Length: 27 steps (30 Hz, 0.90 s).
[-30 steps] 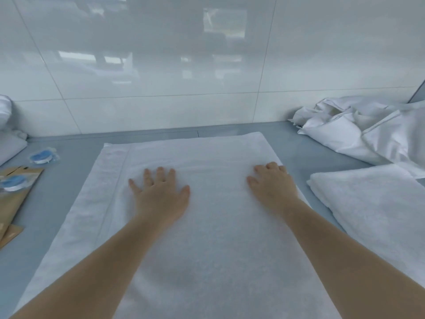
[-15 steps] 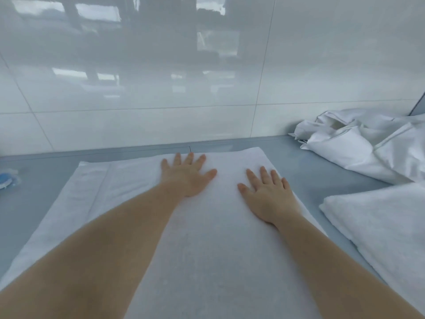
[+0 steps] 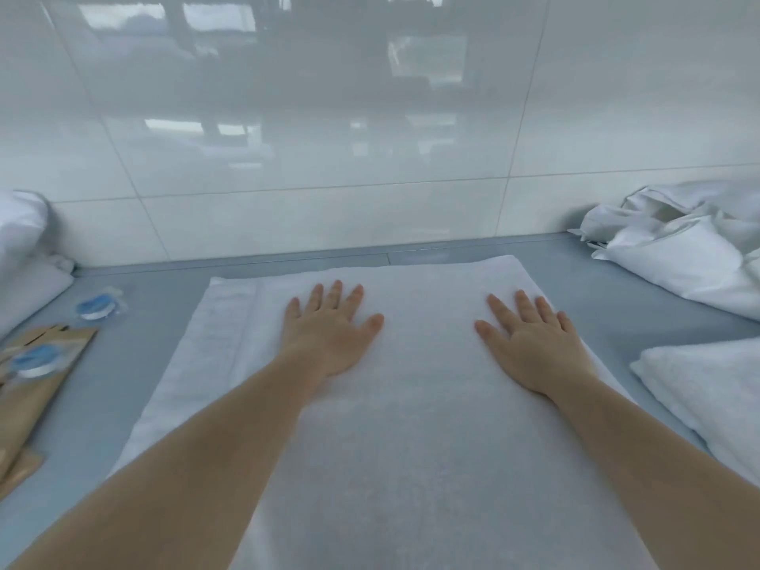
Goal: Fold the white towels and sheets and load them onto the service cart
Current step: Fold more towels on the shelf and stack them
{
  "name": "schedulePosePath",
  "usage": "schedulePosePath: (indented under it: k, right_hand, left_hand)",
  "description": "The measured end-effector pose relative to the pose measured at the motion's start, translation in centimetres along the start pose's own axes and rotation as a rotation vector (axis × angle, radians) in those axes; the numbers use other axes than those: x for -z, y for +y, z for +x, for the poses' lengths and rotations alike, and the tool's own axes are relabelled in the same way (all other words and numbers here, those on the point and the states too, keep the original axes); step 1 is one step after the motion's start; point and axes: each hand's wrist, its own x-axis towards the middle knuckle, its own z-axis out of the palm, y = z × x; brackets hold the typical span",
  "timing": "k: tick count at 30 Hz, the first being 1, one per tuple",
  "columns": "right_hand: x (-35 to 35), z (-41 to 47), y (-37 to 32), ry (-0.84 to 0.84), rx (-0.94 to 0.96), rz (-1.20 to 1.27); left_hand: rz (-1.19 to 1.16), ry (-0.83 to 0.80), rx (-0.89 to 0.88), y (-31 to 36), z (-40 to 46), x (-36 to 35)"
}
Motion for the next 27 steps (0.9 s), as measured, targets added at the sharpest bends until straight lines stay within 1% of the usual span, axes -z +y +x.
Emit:
schedulePosePath:
  k: [3,5,6,7,9,11,13,15,17,20,22,24,25,27]
  right_hand:
    - [0.4,-0.4,-0.3,0.013,0.01,-0.015]
    - [1.0,-0.8,-1.0,0.034,-0.003,-0.048]
    - [1.4,-1.1,-1.7,0.054,-0.001,-0.068]
    - [1.6,-1.6,-2.8,0.076,0.023,-0.07]
    - [1.6,-3.0,-6.4,0.092,0.134,0.01]
    - [0.9,-5.2,-10.3,0.041,0.254,0.1]
    - [-0.2,-7.1,-12.7,-0.041,0.294,0.11]
    - [-1.1,-8.0,-13.1,-0.052,0.283,0.046]
    - [-1.2,-8.2,-12.7,-0.037,0.265,0.002]
    - [-0.7,-8.6,-12.8,-0.067,0.269,-0.006]
    - [-0.1,-9.0,-13.1,-0.073,0.246,-0.001]
    - [0.5,-9.9,-13.8,-0.067,0.184,0.026]
    - [0.5,-10.6,-14.3,-0.061,0.17,0.038]
    - [0.1,-12.8,-15.4,-0.044,0.206,0.055]
  left_hand:
    - [0.008,-0.022,0.124,-5.4,-1.4,1.0]
    - [0.056,-0.037,0.185,-6.8,-2.1,1.8]
    - [0.071,-0.016,0.182,-6.5,-2.4,2.2]
    - [0.059,0.014,0.151,-5.5,-2.7,2.5]
    - [-0.022,0.047,0.04,-2.5,-4.2,2.2]
    - [-0.075,0.007,-0.034,0.3,-6.5,1.0]
    - [-0.051,-0.017,-0.046,1.2,-8.6,-0.3]
    - [-0.043,0.014,0.003,-0.6,-10.0,-0.7]
    - [-0.048,0.02,0.092,-3.8,-11.2,-0.6]
    - [-0.008,-0.011,0.228,-8.9,-13.1,0.3]
    - [0.042,-0.029,0.283,-10.4,-14.1,1.1]
    - [0.088,-0.002,0.266,-9.3,-15.0,1.7]
    - [0.07,0.032,0.228,-7.9,-15.7,1.6]
    - [-0.008,0.086,0.111,-4.2,-17.8,0.7]
